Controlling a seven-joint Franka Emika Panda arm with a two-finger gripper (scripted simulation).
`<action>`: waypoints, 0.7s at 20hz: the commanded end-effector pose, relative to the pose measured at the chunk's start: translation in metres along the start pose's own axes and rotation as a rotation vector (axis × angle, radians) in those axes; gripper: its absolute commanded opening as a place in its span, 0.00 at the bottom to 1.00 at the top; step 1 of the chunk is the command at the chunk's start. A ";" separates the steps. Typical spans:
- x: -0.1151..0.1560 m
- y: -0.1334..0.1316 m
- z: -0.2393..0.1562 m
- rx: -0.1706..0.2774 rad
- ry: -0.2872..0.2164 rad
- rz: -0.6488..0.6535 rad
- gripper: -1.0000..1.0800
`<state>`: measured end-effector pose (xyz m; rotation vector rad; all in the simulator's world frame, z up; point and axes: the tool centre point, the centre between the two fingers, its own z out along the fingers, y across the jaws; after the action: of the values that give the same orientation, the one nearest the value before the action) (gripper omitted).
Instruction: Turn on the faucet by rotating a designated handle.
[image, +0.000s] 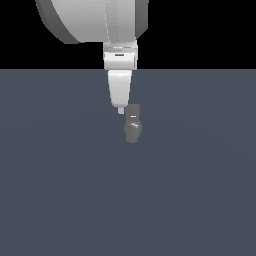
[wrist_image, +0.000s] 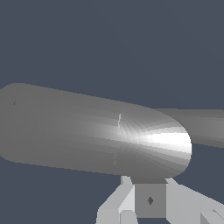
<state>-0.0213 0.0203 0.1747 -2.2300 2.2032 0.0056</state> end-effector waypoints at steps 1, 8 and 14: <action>0.039 0.004 0.001 -0.001 0.006 0.040 0.00; 0.034 0.001 -0.001 0.003 -0.004 0.002 0.00; 0.055 -0.008 0.000 0.001 -0.002 0.011 0.00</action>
<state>-0.0193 -0.0173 0.1749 -2.2416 2.1916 0.0229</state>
